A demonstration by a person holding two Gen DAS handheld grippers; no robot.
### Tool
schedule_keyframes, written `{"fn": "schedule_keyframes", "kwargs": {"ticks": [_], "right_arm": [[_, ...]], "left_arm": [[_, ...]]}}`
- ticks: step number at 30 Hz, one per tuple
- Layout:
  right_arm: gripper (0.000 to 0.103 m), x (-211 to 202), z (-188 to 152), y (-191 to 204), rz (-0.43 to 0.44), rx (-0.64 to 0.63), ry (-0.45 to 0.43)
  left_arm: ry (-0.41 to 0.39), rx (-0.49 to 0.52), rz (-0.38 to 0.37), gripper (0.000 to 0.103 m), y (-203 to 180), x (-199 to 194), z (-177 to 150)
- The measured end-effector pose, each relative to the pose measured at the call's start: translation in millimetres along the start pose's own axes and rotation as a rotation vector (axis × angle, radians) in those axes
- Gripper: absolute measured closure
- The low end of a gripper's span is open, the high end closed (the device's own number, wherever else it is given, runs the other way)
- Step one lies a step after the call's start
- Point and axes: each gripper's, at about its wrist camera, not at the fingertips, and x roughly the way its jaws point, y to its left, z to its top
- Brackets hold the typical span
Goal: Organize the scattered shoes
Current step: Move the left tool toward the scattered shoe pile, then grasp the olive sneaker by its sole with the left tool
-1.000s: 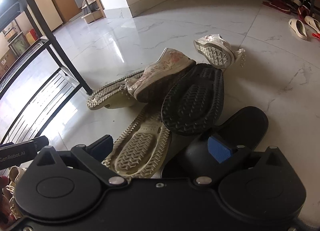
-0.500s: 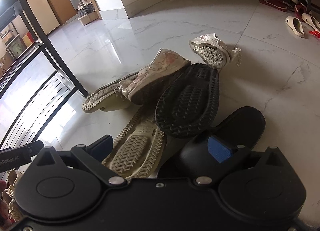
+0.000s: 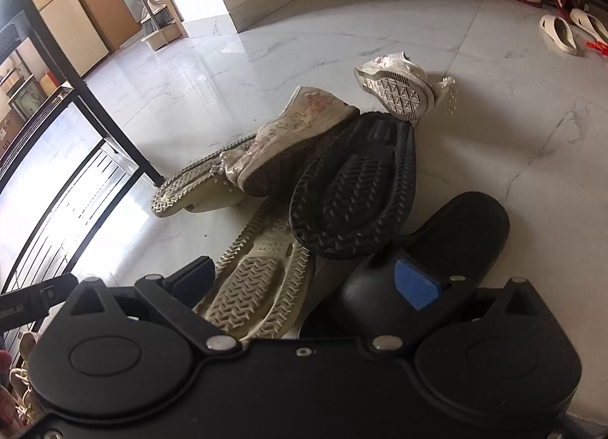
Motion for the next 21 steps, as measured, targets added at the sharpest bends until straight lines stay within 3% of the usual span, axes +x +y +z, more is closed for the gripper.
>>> {"fn": "schedule_keyframes", "kwargs": {"ticks": [5, 10, 15, 21], "right_arm": [[0.000, 5.4, 0.8, -7.1, 0.010, 0.018, 0.004], [0.000, 14.2, 4.4, -23.9, -0.010, 0.068, 0.007], [0.000, 24.6, 10.5, -39.6, -0.025, 0.114, 0.015], [0.000, 39.3, 15.6, -53.2, -0.045, 0.150, 0.030]], "left_arm": [[0.036, -0.009, -0.036, 0.000, 2.0, 8.3, 5.8], [0.085, -0.084, -0.058, 0.001, 14.2, 32.1, 17.1], [0.071, -0.133, -0.080, 0.001, 20.2, 61.1, 24.8], [0.057, -0.210, -0.166, 0.001, 19.1, 79.4, 24.2]]}}
